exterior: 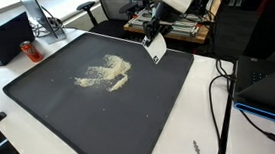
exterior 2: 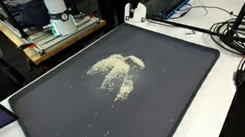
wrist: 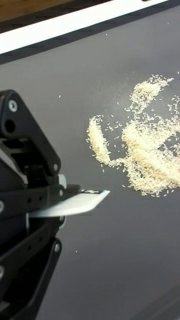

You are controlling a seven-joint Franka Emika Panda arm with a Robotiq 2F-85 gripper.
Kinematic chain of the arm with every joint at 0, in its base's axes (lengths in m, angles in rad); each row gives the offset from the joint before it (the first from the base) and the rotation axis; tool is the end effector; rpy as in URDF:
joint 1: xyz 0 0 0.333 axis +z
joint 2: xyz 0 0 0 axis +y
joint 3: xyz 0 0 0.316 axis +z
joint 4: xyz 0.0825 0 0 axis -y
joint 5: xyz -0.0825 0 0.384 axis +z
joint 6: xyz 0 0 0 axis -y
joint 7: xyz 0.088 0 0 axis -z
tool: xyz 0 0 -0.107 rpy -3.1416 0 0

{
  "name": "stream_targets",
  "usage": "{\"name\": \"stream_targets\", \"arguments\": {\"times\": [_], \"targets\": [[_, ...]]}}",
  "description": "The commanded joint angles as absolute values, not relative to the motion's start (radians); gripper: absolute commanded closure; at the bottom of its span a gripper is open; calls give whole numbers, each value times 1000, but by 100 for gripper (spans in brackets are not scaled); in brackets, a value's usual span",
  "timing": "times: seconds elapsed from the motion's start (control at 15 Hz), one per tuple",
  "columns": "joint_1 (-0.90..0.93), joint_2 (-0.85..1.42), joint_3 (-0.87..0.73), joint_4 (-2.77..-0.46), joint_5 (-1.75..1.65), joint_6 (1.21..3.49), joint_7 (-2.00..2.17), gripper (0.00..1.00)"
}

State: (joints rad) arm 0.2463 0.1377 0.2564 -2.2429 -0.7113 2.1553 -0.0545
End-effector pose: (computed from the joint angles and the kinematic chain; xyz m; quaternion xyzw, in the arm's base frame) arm 0.4674 0.2267 0.2978 0.8389 0.4726 -0.0414 0.2670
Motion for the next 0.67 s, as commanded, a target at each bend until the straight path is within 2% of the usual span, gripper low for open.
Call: {"name": "stream_targets", "arguments": {"times": [0.0, 0.33, 0.6], "targets": [[261, 175, 253, -2189, -694, 2061, -90, 99], [262, 212, 254, -2150, -691, 1985, -93, 99], [250, 229, 254, -2119, -637, 2008, -114, 99]]}}
